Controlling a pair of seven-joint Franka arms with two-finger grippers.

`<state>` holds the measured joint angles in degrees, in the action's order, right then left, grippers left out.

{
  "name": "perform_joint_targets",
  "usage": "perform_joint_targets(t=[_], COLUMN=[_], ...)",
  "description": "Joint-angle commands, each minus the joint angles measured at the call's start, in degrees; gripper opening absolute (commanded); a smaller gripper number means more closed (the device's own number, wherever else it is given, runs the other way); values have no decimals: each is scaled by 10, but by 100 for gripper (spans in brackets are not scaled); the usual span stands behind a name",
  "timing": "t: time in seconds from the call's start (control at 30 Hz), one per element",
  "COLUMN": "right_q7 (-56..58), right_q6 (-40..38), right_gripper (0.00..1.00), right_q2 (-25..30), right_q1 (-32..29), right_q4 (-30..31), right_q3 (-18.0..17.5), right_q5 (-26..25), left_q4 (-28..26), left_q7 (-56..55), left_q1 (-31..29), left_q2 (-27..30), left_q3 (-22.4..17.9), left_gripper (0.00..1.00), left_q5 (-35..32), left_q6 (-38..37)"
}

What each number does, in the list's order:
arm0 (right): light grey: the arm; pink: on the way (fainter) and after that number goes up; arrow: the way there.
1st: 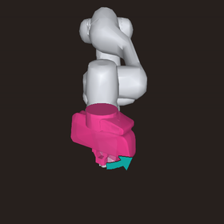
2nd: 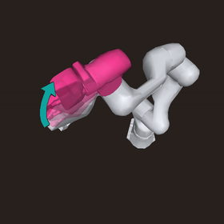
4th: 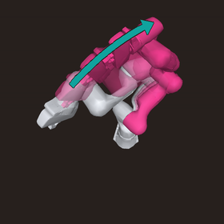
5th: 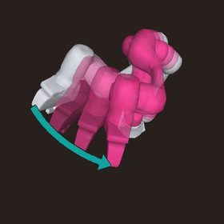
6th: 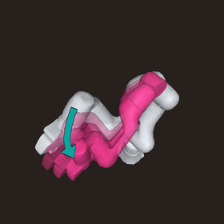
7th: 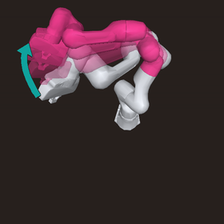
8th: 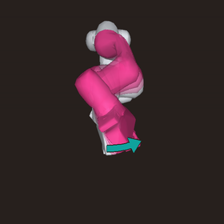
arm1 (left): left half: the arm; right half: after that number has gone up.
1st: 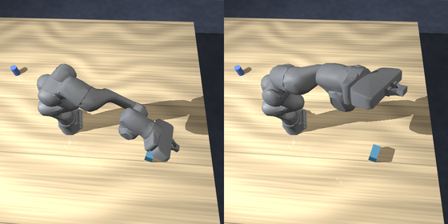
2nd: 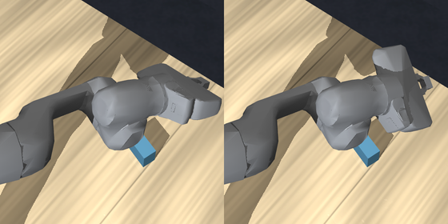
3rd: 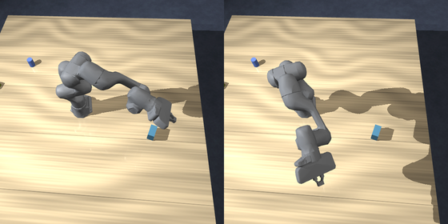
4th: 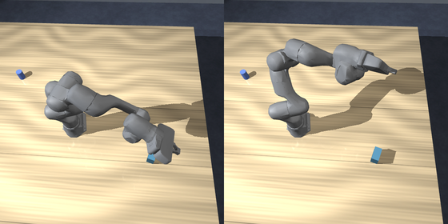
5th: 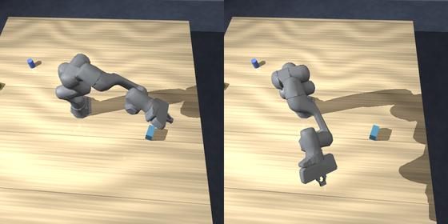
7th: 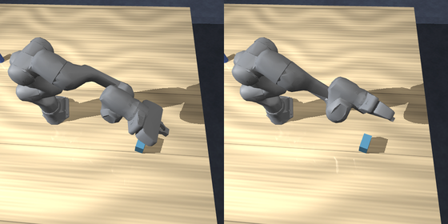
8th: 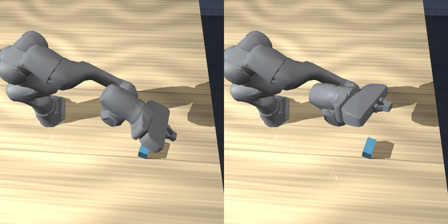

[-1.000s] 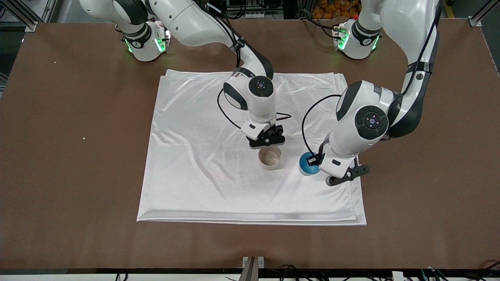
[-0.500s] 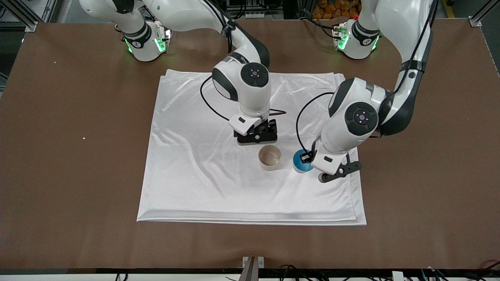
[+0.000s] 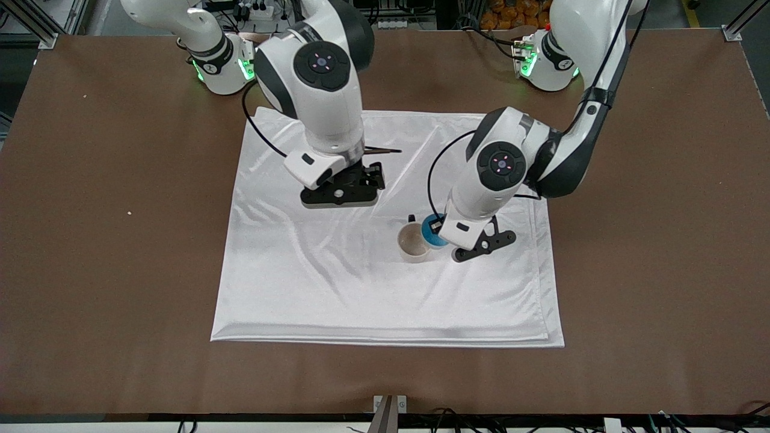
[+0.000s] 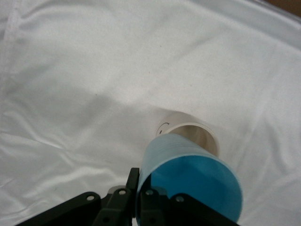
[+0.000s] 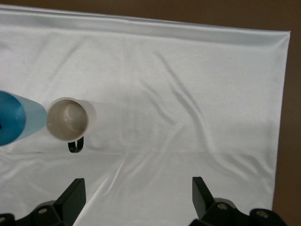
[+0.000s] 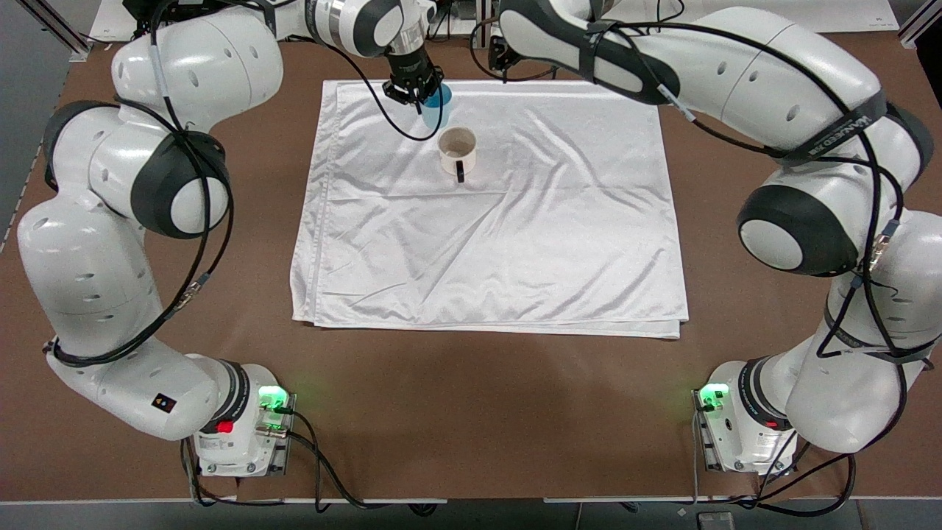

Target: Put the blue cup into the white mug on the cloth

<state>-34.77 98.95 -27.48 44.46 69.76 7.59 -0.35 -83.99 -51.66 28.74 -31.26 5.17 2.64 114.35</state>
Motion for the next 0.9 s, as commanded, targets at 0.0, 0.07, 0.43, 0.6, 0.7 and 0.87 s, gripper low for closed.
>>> perform_joint_targets(t=[0.0,0.07,0.43,0.6,0.7,0.87], right_q7=[15,30,130,153,179,225], right_q6=[-51,-67,-72,-71,-70,-62], right_gripper=[100,100,100,100,100,100], right_q2=[52,66,167,208,227,261], right_q1=[-7,-12,-93,-126,-147,-178], right_q4=[25,31,106,140,157,197], right_q3=[-2,-2,-2,-2,-3,-3], right_q5=[-7,-8,-8,-8,-8,-7], left_q4=[2,2,2,3,3,4], left_q7=[-23,-23,-25,-26,-27,-28], left_q1=[18,20,27,37,40,40], left_q2=[-14,-17,-32,-42,-45,-51], left_q3=[-5,-5,-5,-6,-7,-7], left_gripper=[0,0,0,0,0,0], left_q5=[-2,-2,-1,-2,-3,-4], left_q6=[-4,-3,6,12,20,27])
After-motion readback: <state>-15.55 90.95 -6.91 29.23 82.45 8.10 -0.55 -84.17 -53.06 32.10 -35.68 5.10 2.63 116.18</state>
